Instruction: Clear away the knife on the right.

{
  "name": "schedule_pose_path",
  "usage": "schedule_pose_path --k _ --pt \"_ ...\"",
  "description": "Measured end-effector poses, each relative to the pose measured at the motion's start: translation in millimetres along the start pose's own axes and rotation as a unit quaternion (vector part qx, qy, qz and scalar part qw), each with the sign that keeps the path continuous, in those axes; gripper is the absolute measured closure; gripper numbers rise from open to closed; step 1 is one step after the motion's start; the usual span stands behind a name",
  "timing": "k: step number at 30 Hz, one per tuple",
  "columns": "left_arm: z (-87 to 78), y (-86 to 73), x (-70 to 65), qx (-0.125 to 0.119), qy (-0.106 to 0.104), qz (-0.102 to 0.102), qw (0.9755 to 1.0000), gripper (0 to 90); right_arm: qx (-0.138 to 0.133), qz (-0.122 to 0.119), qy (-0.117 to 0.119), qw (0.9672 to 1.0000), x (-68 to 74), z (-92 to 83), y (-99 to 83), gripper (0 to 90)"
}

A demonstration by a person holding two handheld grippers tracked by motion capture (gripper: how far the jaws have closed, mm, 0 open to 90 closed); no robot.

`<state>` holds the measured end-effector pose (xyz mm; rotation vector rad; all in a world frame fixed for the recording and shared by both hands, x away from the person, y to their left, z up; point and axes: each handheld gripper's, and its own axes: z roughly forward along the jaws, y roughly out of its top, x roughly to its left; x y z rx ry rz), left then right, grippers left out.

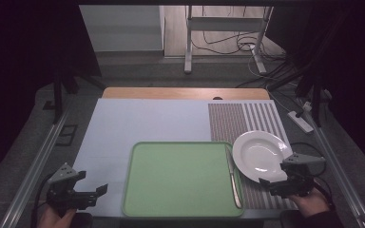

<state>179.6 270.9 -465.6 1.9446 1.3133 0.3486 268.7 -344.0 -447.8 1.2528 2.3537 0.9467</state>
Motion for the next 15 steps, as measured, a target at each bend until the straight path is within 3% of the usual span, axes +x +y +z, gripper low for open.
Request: schedule_pose_path --k 8,15 --pt "-0.1 -0.5 0.3 -0.001 -0.001 -0.003 1.0 4.1 0.001 0.015 -0.019 0.9997 -1.9 -10.6 -7.4 0.0" --pt "0.0 0.0 0.5 -0.001 -0.001 -0.003 1.0 4.1 0.001 0.028 -0.02 0.9994 -4.5 -13.4 -10.1 0.0"
